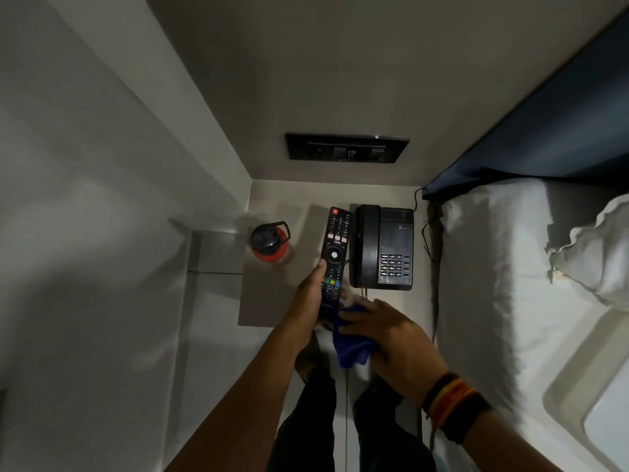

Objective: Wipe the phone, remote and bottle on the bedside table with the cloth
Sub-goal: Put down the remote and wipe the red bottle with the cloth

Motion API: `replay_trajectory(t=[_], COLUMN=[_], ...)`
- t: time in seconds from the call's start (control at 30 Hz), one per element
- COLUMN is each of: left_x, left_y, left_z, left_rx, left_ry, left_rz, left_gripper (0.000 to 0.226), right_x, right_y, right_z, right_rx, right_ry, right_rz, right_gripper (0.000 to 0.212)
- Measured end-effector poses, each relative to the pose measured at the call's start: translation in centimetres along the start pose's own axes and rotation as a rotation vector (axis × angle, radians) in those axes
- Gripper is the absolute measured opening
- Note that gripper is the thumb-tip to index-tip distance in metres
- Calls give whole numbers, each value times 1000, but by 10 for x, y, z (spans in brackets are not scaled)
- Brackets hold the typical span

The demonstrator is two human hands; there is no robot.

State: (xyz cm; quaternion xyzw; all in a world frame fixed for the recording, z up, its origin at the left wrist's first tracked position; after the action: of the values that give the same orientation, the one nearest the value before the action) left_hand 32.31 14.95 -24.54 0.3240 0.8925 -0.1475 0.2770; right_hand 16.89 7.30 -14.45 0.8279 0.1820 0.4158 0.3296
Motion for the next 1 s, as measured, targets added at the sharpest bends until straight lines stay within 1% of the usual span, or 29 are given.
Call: replay_trajectory(t=[0.03, 0.1, 0.2, 0.27, 0.37, 0.43, 0.5, 0.57, 0.6, 0.63, 0.7, 0.73, 0.77, 0.83, 0.87, 0.9, 0.93, 0.97, 1.0], left_x=[3, 8, 14, 21, 33, 37, 39, 37, 35, 33, 31, 29, 27, 24, 20, 16, 13, 7, -1], left_y=[3, 7, 8, 5, 1, -1, 1, 7, 12, 17, 28, 32, 37, 47, 52, 58, 65, 71, 76], left_z=[10, 29, 57, 74, 91, 95, 92, 83, 76, 72, 64, 59, 53, 40, 30, 22, 20, 19, 21], left_rx=[5, 4, -46, -100, -213, -295, -347, -344, -331, -313, -286, -301, -359, -571, -666, -712, -698, -644, -568], left_ry=[1, 8, 37, 57, 80, 60, 38, 29, 40, 52, 55, 41, 10, -114, -215, -317, -406, -478, -534], left_rz=[9, 21, 4, -32, -64, -89, -10, 103, 135, 142, 136, 141, 175, 342, 369, 357, 317, 296, 305], left_gripper=[55, 51, 48, 46, 47, 35, 32, 29, 22, 16, 14, 9, 5, 38, 59, 85, 106, 116, 118], right_x=[-7, -20, -36, -42, -43, -42, -40, -35, -33, -30, -26, -25, -24, -24, -23, -21, -20, -19, -18], right_y=[-1, -1, -2, -4, -7, -6, -2, 4, 7, 10, 13, 15, 16, 15, 15, 14, 13, 12, 11], right_z=[-4, -8, -3, 6, 31, 50, 62, 62, 59, 55, 47, 43, 40, 35, 33, 30, 29, 28, 29], right_rx=[-52, -133, -205, -214, -236, -284, -308, -317, -324, -328, -331, -331, -328, -330, -334, -339, -343, -349, -359], right_ry=[-51, -152, -258, -319, -445, -450, -451, -468, -471, -475, -476, -476, -481, -491, -494, -499, -500, -497, -491], right_rz=[59, 166, 305, 383, 536, 561, 551, 594, 607, 608, 605, 610, 622, 663, 687, 704, 718, 725, 727], right_gripper=[50, 55, 65, 63, 55, 46, 37, 29, 25, 24, 26, 29, 31, 34, 35, 36, 36, 35, 34])
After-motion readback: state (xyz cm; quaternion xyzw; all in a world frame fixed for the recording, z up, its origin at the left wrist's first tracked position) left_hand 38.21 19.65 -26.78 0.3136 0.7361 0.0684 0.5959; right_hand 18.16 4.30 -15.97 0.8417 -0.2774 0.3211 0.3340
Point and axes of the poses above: each hand's wrist, its own z-axis towards the middle knuckle, its own y-axis out of the back of the hand, x = y × z, the point moved 1 cm from there along z, towards the middle knuckle, and after that the axes turned 9 degrees about -y, right-handed, at the moved point
